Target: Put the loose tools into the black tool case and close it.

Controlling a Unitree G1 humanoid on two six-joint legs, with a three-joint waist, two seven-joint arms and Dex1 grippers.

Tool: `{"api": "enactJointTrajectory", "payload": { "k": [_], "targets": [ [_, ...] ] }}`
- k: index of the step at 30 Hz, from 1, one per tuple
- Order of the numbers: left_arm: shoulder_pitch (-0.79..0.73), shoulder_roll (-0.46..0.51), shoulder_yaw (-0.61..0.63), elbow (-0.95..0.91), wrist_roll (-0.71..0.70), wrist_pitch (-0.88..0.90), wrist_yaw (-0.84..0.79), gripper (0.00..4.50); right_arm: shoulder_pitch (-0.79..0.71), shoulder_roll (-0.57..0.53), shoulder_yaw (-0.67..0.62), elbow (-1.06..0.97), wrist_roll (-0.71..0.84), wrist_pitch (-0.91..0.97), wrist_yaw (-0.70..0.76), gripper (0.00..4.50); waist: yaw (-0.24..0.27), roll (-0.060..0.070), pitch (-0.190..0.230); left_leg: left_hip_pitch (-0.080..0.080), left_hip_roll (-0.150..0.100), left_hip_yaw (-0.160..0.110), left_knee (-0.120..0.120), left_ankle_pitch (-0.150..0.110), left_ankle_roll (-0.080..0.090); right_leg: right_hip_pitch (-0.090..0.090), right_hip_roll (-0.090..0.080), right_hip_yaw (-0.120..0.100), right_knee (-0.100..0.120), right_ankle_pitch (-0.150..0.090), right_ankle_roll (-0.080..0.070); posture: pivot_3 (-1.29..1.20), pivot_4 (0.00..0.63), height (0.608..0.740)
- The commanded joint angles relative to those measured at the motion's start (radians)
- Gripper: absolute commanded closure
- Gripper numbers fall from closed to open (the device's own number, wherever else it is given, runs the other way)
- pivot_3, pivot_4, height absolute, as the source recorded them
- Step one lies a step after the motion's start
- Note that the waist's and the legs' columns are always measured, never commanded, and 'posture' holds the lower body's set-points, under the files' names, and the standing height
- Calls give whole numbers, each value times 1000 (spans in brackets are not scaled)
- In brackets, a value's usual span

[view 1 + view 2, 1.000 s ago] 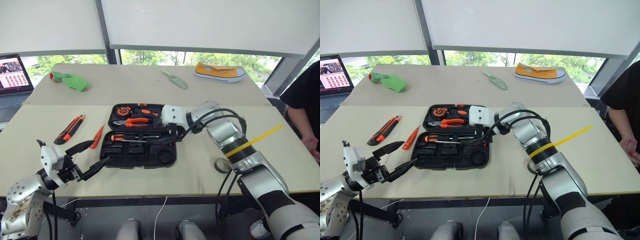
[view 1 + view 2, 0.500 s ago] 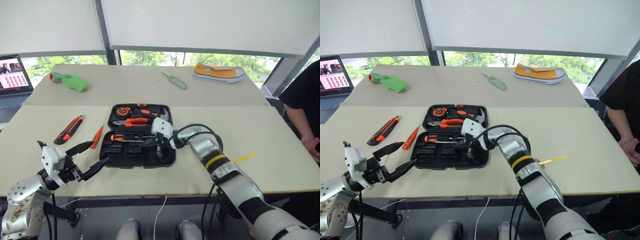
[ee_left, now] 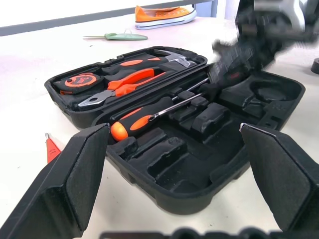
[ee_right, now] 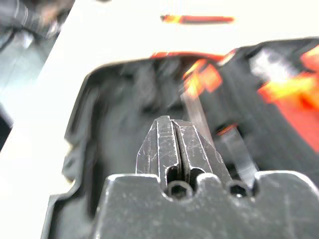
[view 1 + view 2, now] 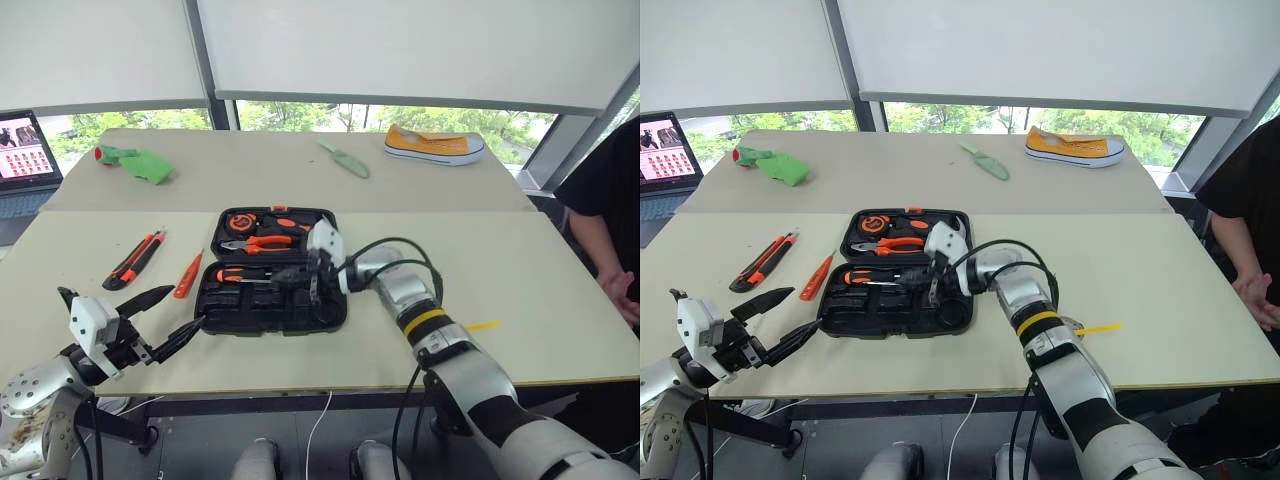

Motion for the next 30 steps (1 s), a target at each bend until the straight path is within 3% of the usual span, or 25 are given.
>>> {"api": "enactJointTrajectory", "payload": {
  "k": [1,18,23,26,28,30],
  "targets": [
    [-16,5,12,-8,-7,-30,-2,0,-28,-14,19,76,-74,-50,-71,4471,0,0,0,0,0,0,-1,0,0,0,0,0,0,0,-1,0,150,740],
    [-44,15,6,5,1,-26,15,0,-8,25,144,281,-287,-228,-158,4471,-23,-1,-3,3,1,0,-2,0,0,3,0,0,0,-1,-1,0,150,740],
    [-38,13,7,1,-1,-23,20,0,-32,7,86,233,-240,-328,-154,4471,-24,-2,-3,4,1,0,-2,0,0,2,0,0,0,-2,-2,0,150,740],
    [-4,2,73,-29,-82,38,53,0,-7,-29,-25,104,-91,-423,-64,4471,-23,-2,-2,3,1,0,-2,0,0,2,0,0,0,-2,-2,0,150,740],
    [38,2,150,-21,-100,58,100,0,58,-55,-102,-81,86,-265,66,3913,-23,-2,-2,1,1,0,-2,0,0,1,0,0,0,-2,-1,0,150,740],
    [109,14,218,3,-91,60,109,0,148,-110,-112,-237,140,-206,125,3413,-23,-2,-2,1,1,0,-2,0,-1,1,0,0,-1,-2,-1,0,150,740]
  ]
}}
